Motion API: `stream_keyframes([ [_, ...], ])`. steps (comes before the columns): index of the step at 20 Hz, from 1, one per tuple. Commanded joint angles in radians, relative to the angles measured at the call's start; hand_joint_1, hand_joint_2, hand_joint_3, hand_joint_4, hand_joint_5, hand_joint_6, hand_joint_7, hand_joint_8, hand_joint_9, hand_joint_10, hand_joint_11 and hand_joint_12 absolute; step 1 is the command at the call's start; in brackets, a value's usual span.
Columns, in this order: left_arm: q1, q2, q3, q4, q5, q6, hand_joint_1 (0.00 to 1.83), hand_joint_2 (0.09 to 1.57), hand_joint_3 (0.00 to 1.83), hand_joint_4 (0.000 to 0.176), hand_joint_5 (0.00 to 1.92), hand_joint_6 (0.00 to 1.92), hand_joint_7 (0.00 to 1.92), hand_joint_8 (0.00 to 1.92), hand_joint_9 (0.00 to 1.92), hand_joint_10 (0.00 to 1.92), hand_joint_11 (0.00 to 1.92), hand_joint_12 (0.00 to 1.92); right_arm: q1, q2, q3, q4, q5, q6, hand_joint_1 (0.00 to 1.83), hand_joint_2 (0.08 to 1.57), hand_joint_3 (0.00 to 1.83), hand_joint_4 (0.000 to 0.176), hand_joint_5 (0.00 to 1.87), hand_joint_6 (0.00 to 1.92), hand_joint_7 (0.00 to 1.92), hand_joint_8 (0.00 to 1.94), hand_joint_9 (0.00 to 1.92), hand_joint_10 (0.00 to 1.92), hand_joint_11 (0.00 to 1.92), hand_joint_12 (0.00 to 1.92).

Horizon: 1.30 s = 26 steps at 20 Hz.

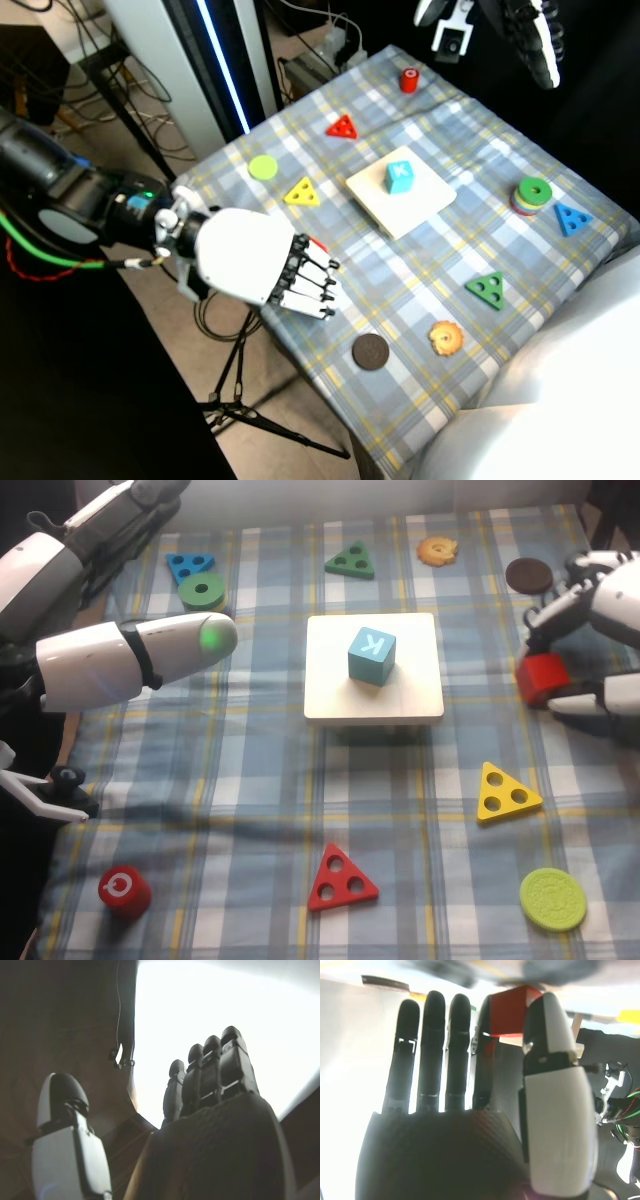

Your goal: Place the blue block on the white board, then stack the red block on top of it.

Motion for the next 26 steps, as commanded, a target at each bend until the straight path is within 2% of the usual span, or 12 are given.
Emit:
stream_keyframes([
  [1,0.0,0.008,0.002,0.015,-0.126,-0.016,0.72,0.92,0.0,0.085,0.15,0.01,0.14,0.01,0.08,0.01,0.03,0.02,0.033,0.0,0.006,-0.006,0.135,0.023,1.12,1.09,0.0,0.0,1.03,0.89,0.89,0.0,0.77,0.0,0.24,1.12],
  [3,0.009,0.018,0.0,0.016,-0.127,-0.023,0.72,0.91,0.0,0.082,0.15,0.01,0.15,0.01,0.09,0.01,0.05,0.03,0.101,0.0,0.017,-0.097,0.14,0.076,1.13,1.09,0.0,0.0,1.03,0.89,0.89,0.0,0.77,0.0,0.24,1.04],
  [5,0.014,0.022,-0.001,0.017,-0.126,-0.024,0.73,0.9,0.0,0.092,0.16,0.01,0.14,0.01,0.08,0.01,0.03,0.03,0.165,-0.003,0.021,-0.176,0.14,0.11,1.14,1.08,0.0,0.0,1.05,0.86,0.89,0.0,0.78,0.0,0.24,1.01],
  [6,0.017,0.024,-0.002,0.018,-0.124,-0.024,0.72,0.9,0.0,0.076,0.16,0.01,0.15,0.01,0.09,0.01,0.05,0.04,0.206,-0.012,0.027,-0.228,0.14,0.135,1.13,1.08,0.0,0.0,1.05,0.86,0.9,0.0,0.79,0.01,0.25,0.99],
  [7,0.021,0.026,-0.004,0.018,-0.123,-0.024,0.72,0.9,0.0,0.076,0.16,0.01,0.15,0.01,0.1,0.01,0.06,0.04,0.247,-0.029,0.04,-0.283,0.141,0.173,1.13,1.08,0.0,0.0,1.05,0.85,0.91,0.01,0.81,0.01,0.27,0.98],
  [8,0.023,0.027,-0.004,0.018,-0.123,-0.024,0.71,0.9,0.0,0.075,0.16,0.01,0.16,0.01,0.1,0.01,0.05,0.04,0.262,-0.036,0.044,-0.301,0.141,0.183,1.09,1.08,0.0,0.043,1.05,0.86,0.9,0.0,0.81,0.01,0.21,1.05],
  [10,0.023,0.027,-0.003,0.018,-0.122,-0.026,0.69,0.9,0.0,0.068,0.16,0.0,0.16,0.01,0.1,0.01,0.05,0.05,0.299,-0.069,0.069,-0.36,0.141,0.234,1.12,1.07,0.0,0.0,1.07,0.83,0.91,0.0,0.91,0.04,0.38,1.18],
  [12,0.023,0.027,-0.003,0.019,-0.122,-0.027,0.7,0.9,0.0,0.073,0.16,0.0,0.16,0.0,0.1,0.01,0.05,0.04,0.313,-0.105,0.1,-0.397,0.14,0.289,1.16,1.07,0.0,0.0,1.08,0.81,0.9,0.0,0.85,0.01,0.32,1.06],
  [15,0.022,0.027,-0.002,0.02,-0.113,-0.028,0.71,0.89,0.0,0.066,0.18,0.01,0.17,0.01,0.12,0.01,0.06,0.06,0.327,-0.142,0.129,-0.436,0.131,0.328,1.15,1.06,0.0,0.0,1.09,0.79,0.89,0.0,0.79,0.0,0.26,0.98],
  [21,0.02,0.027,0.001,0.02,-0.106,-0.028,0.7,0.9,0.0,0.063,0.18,0.0,0.18,0.01,0.13,0.01,0.09,0.08,0.354,-0.171,0.136,-0.492,0.115,0.334,1.16,1.07,0.0,0.0,1.09,0.8,0.88,0.0,0.76,0.0,0.25,0.88],
  [23,0.019,0.027,0.001,0.021,-0.106,-0.028,0.71,0.9,0.0,0.056,0.18,0.0,0.19,0.01,0.13,0.01,0.08,0.09,0.354,-0.172,0.136,-0.499,0.11,0.337,1.15,1.06,0.0,0.0,1.09,0.8,0.88,0.0,0.74,0.0,0.22,0.94],
  [26,0.019,0.027,0.001,0.021,-0.106,-0.029,0.71,0.9,0.0,0.063,0.18,0.0,0.19,0.0,0.14,0.01,0.08,0.1,0.353,-0.173,0.136,-0.518,0.104,0.351,1.15,1.07,0.0,0.0,1.08,0.82,0.86,0.0,0.72,0.0,0.18,0.98],
])
